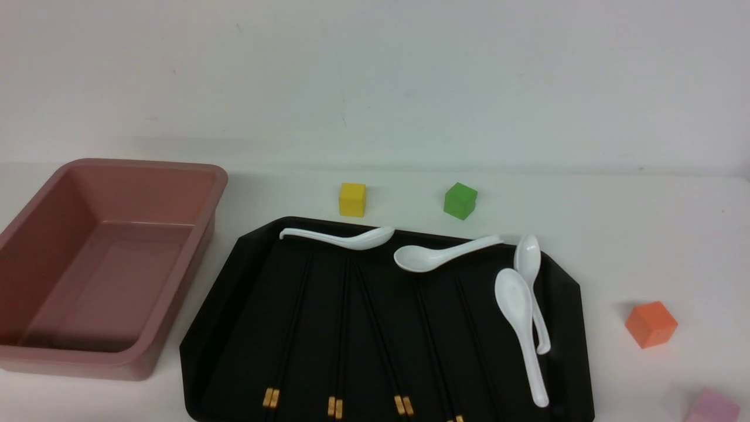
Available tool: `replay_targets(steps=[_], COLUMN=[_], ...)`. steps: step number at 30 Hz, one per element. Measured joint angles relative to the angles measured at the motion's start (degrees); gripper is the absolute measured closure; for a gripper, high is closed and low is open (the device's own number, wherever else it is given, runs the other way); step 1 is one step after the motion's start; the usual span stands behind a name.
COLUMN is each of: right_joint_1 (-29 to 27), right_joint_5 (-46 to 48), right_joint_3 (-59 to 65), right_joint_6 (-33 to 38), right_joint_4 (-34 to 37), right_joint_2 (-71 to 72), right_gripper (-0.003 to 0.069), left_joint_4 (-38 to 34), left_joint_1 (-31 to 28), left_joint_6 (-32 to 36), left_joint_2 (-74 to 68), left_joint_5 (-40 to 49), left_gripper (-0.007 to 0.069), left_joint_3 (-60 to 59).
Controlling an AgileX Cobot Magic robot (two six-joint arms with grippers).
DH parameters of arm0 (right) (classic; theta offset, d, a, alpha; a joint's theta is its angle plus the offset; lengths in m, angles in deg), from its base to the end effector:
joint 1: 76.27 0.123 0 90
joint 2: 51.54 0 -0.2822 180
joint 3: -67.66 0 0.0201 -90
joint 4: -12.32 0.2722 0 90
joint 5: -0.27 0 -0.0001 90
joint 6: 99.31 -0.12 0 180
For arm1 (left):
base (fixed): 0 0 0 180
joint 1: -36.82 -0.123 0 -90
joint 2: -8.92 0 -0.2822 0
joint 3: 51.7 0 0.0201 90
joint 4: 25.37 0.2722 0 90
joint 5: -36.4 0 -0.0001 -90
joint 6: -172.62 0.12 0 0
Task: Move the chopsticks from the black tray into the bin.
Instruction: Use the left arm to grab a pair of chopsticks
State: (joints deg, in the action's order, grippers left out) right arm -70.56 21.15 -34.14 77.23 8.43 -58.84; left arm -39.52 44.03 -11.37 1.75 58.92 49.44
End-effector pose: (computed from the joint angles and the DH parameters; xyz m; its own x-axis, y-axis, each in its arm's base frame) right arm 0.1047 0.0075 0.1664 -0.2796 -0.0310 -0.9596 -0.0772 0.9970 -0.0097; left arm 0.1016 -0.0242 0.1602 -0.3547 -0.2502 -0.9009 0.1141 0.9447 -0.3073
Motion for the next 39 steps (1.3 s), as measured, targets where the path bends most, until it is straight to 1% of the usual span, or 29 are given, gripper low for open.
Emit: replay_targets(steps=[33,36,39], right_joint_1=[0.0,0.0,0.0], right_joint_5=[0.0,0.0,0.0], right_joint_3=[0.0,0.0,0.0], right_joint_6=[0.0,0.0,0.0], right_joint_4=[0.0,0.0,0.05], right_joint_2=[0.0,0.0,0.0], right_gripper=[0.0417,0.0417,0.0417], left_joint_4=[0.0,-2.44,-11.31], left_joint_1=[0.0,0.0,0.0], left_joint_6=[0.0,-0.33,-3.93], left_joint_2=[0.0,0.0,0.0], left_joint_5=[-0.06,-0.06,-0.09], left_gripper=[0.0386,0.0386,0.0386], left_joint_3=[0.0,0.0,0.0])
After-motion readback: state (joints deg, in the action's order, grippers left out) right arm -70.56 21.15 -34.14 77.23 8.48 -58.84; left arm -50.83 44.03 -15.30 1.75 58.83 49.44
